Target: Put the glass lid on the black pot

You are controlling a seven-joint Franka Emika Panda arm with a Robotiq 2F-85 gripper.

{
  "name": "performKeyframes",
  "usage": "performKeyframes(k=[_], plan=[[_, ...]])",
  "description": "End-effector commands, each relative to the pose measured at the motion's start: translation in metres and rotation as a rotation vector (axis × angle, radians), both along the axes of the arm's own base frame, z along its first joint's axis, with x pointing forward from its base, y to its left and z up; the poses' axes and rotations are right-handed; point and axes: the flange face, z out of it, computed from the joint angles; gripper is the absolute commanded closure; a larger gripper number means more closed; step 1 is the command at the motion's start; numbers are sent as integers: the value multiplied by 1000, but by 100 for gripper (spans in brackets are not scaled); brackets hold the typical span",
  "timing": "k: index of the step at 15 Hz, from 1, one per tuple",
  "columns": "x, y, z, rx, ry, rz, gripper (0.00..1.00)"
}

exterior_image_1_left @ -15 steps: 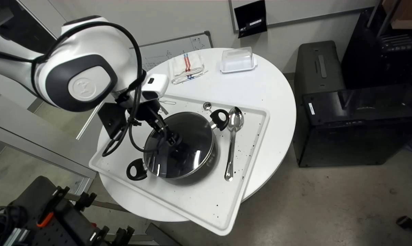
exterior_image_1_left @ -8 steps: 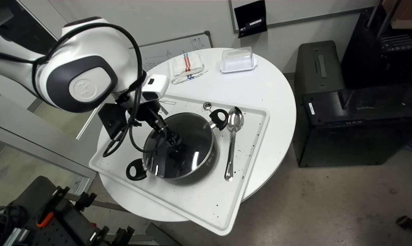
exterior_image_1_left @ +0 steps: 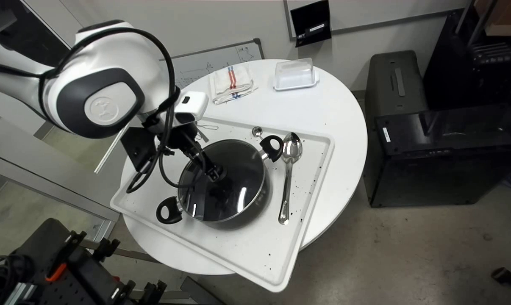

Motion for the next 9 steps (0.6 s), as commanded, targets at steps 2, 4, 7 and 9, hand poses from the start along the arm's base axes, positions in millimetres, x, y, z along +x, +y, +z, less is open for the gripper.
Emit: performKeyframes(k=[2, 4, 7, 9], plan=[[-1, 4, 6, 7, -18, -16, 0], [-1, 4, 7, 8, -18, -17, 0], [-1, 4, 8, 8, -19, -19, 0], [-1, 5, 9, 6, -19, -22, 0]])
